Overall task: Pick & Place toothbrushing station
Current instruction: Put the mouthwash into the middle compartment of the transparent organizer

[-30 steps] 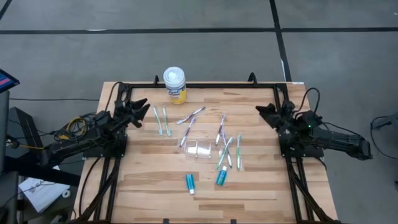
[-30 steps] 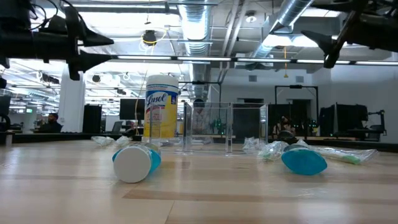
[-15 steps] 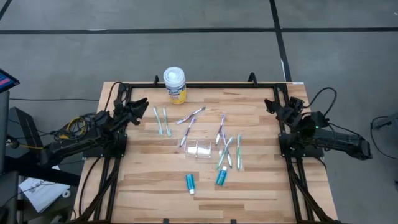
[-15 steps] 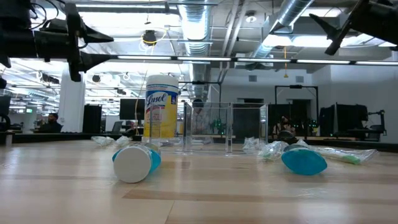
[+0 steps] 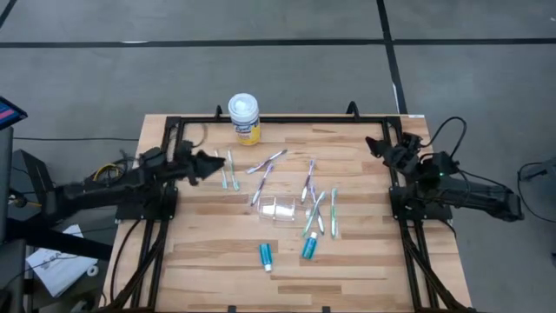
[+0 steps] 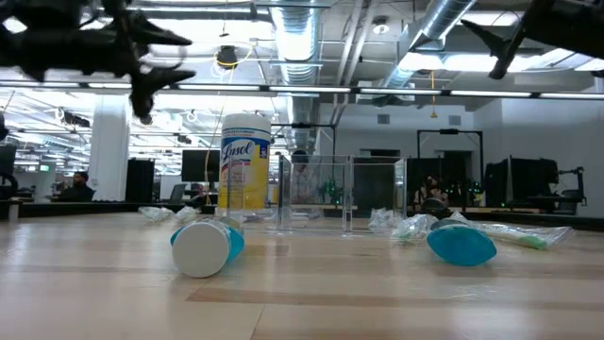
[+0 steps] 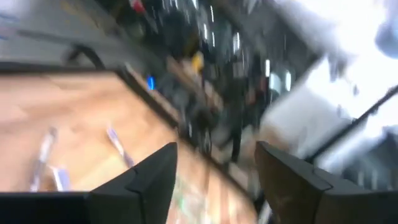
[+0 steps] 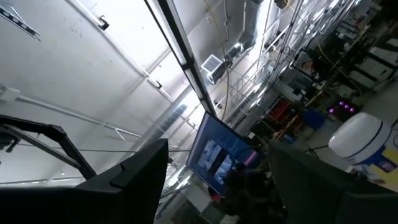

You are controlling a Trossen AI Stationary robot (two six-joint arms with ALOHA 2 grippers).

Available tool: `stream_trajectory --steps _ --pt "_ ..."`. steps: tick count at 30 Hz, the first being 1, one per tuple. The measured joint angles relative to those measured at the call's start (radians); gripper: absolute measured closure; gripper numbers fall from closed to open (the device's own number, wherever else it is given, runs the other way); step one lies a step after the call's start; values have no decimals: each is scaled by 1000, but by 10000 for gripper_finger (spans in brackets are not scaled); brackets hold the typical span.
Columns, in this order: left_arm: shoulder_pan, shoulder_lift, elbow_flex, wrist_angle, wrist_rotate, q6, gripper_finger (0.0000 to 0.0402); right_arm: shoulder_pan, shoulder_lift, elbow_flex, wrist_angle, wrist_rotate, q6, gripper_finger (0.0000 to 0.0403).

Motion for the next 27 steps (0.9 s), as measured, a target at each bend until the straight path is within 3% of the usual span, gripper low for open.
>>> stream_trajectory --steps 8,13,15,18,21,27 --pt "-193 457 359 -79 200 299 227 2 20 57 -7 -2 -18 138" --pt "-254 618 561 -97 219 450 229 13 20 58 -16 -3 -12 138" --pt "-262 650 638 -206 216 520 229 21 20 58 -48 -3 7 138" --pt "-269 686 734 -484 174 639 229 45 20 58 -120 -5 42 138" --pt "-281 701 781 -670 59 718 229 82 20 58 -209 -11 99 138" --pt "-288 672 787 -678 -69 709 229 227 28 84 -492 -28 310 138"
